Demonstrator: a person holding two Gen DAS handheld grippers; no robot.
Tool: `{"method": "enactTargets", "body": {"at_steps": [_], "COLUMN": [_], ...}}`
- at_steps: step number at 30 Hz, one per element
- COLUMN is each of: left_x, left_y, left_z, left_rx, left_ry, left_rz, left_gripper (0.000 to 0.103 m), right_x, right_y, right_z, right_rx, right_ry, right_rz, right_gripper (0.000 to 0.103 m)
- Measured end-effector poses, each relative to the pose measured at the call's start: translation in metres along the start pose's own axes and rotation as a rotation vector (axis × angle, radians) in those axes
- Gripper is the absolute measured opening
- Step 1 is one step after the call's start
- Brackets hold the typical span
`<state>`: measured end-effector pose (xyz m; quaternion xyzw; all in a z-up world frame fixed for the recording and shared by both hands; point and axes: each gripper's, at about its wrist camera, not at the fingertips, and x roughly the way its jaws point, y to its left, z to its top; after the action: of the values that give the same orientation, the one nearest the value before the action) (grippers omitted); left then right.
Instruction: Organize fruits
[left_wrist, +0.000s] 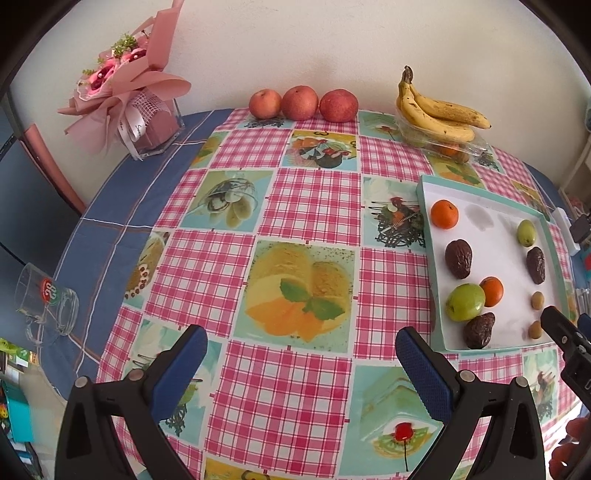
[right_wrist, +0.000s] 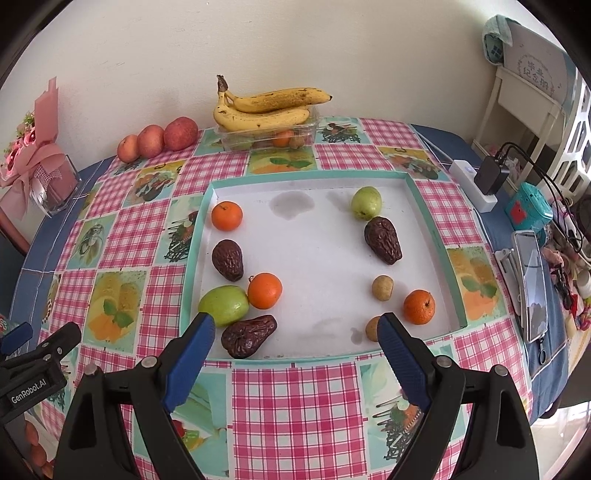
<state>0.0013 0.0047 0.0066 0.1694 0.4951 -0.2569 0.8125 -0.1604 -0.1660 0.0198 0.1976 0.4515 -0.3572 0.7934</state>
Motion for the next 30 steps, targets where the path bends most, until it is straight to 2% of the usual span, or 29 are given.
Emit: {"method": "enactTargets", "body": {"at_steps": [13, 18, 21, 30], "left_x": [-0.006, -0.007, -0.009, -0.011], "left_y": [0.000, 0.000, 0.000, 0.005], "left_z": [0.003, 0.003, 0.003, 0.004], "left_rx": [0.014, 0.015, 0.014, -0.013], "left_ry": [-0.036, -0.039, -0.051, -0.056], "left_rz": [0.036, 0.071, 0.116, 0.129], "left_gripper": [0.103, 0.103, 0.103, 0.103], "right_x": [-0.003, -0.003, -0.004, -0.003], "right_y": [-0.005, -0.005, -0.006, -0.006], "right_z": [0.002, 0.002, 0.002, 0.002], "right_rx": [0.029, 0.033, 0.034, 0.033], "right_ry": [-0.018, -0.018, -0.022, -0.012], "right_rz": [-0.003, -0.001, -0.001, -0.001], "right_gripper": [0.090, 0.090, 0.090, 0.090]}}
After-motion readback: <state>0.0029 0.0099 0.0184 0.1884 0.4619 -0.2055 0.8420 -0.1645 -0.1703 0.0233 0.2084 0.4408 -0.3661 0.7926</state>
